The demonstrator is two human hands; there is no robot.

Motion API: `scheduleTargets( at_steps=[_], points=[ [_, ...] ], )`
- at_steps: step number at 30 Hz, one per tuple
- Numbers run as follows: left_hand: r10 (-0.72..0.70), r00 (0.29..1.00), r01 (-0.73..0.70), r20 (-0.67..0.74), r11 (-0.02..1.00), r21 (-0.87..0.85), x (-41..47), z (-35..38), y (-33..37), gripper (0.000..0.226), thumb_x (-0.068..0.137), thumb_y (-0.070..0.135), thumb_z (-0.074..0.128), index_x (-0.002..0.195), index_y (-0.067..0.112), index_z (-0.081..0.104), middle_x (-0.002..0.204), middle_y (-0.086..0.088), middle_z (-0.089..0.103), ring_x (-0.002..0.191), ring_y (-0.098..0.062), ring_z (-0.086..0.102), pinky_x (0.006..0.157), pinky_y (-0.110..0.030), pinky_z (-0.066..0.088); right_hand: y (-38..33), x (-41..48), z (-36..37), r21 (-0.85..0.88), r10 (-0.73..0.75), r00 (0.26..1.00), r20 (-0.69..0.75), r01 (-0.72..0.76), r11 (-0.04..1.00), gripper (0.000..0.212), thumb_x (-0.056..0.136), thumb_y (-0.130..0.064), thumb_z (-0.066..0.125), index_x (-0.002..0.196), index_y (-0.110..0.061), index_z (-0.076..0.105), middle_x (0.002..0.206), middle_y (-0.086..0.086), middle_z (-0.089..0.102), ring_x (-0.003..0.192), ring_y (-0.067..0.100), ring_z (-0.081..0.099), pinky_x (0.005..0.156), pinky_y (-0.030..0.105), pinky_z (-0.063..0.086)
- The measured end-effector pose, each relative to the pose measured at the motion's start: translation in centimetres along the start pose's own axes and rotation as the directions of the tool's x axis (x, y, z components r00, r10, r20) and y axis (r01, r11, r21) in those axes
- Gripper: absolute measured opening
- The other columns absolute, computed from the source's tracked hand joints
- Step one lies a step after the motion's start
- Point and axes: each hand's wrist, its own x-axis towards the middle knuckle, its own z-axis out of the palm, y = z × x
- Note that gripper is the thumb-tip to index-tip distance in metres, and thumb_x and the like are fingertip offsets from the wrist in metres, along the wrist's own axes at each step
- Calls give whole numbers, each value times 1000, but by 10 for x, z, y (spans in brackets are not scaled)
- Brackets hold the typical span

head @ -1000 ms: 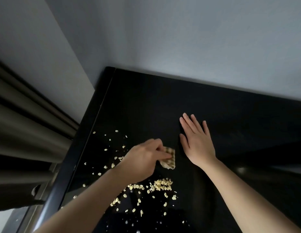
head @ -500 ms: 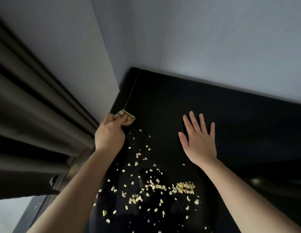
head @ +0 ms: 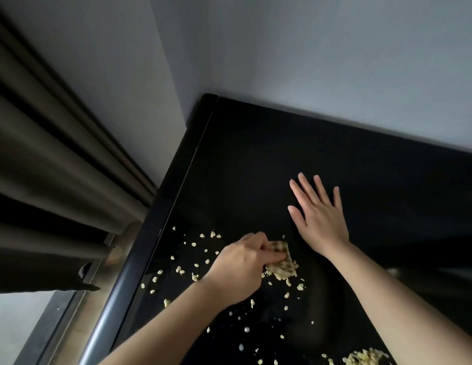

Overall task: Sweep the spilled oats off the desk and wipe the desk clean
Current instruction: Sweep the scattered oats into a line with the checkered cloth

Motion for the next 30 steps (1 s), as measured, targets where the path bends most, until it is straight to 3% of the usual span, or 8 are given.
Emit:
scheduleTargets(
  at_steps=[4, 7, 10, 13, 17, 24, 27, 30],
  points=[
    [-188, 970, 164, -151, 974, -158, 7, -29, -9, 50, 88, -7, 52, 124, 26, 64, 99, 3, 50, 80, -12, 55, 70, -9, 43, 11, -22, 1, -22, 28, 1000, 4, -28, 999, 62, 97, -57, 7, 154, -32, 8, 161, -9, -1, 149, 19, -4, 120, 54, 7],
    [-403, 846, 376, -349, 915, -146, 24, -56, -33, 47, 91, -3, 50, 125, 26, 63, 102, 0, 49, 85, -15, 54, 76, -18, 43, 12, -24, 2, -11, 22, 1000, -21, -22, 1000, 61, 98, -56, 8, 154, -31, 12, 162, -7, 5, 149, 20, 1, 119, 55, 9],
    [-485, 790, 501, -376, 863, -62, 43, -57, -46, 45, 94, 2, 46, 130, 26, 60, 106, 1, 45, 93, -18, 52, 77, -24, 42, 13, -24, 3, 5, 11, 999, -40, -11, 1000, 59, 99, -53, 11, 153, -31, 15, 162, -7, 9, 150, 21, 4, 119, 55, 10],
    [-408, 875, 425, -260, 905, 9, 55, -30, -26, 50, 91, 0, 47, 129, 29, 59, 113, -1, 48, 104, -22, 53, 88, -30, 47, 16, -25, 6, 30, 14, 998, -64, -12, 999, 56, 100, -48, 14, 153, -30, 19, 162, -6, 13, 150, 21, 5, 120, 54, 9],
    [-101, 994, 103, -52, 994, 43, 43, 6, 12, 54, 86, -8, 47, 128, 22, 61, 107, -6, 52, 97, -25, 53, 81, -40, 53, 15, -25, 7, 10, 12, 999, -53, -12, 1000, 59, 99, -48, 11, 154, -27, 15, 162, -5, 9, 150, 23, 4, 118, 55, 8],
    [149, 970, -147, 192, 989, -24, -10, 29, 41, 52, 83, -8, 50, 125, 20, 63, 103, -4, 50, 93, -18, 48, 77, -35, 51, 14, -53, 9, 1, 37, 999, -23, -37, 999, 63, 96, -53, 7, 154, -29, 8, 162, -5, 2, 149, 23, -1, 119, 54, 3],
    [76, 991, -61, 113, 990, -126, -24, 21, 42, 51, 84, -8, 48, 123, 20, 65, 103, -2, 50, 89, -13, 50, 79, -23, 49, 14, -63, 11, -6, 22, 1000, -8, -22, 1000, 63, 96, -54, 5, 154, -29, 6, 163, -5, 1, 149, 22, -3, 119, 53, 3],
    [-164, 973, 142, -164, 980, -137, -30, -7, 23, 50, 85, -8, 50, 123, 21, 66, 97, 2, 48, 79, -10, 50, 70, -9, 41, 15, -64, 11, -22, 21, 1000, -9, -21, 1000, 63, 97, -55, 5, 154, -28, 6, 162, -4, 1, 149, 22, -3, 119, 53, 4]
  ],
)
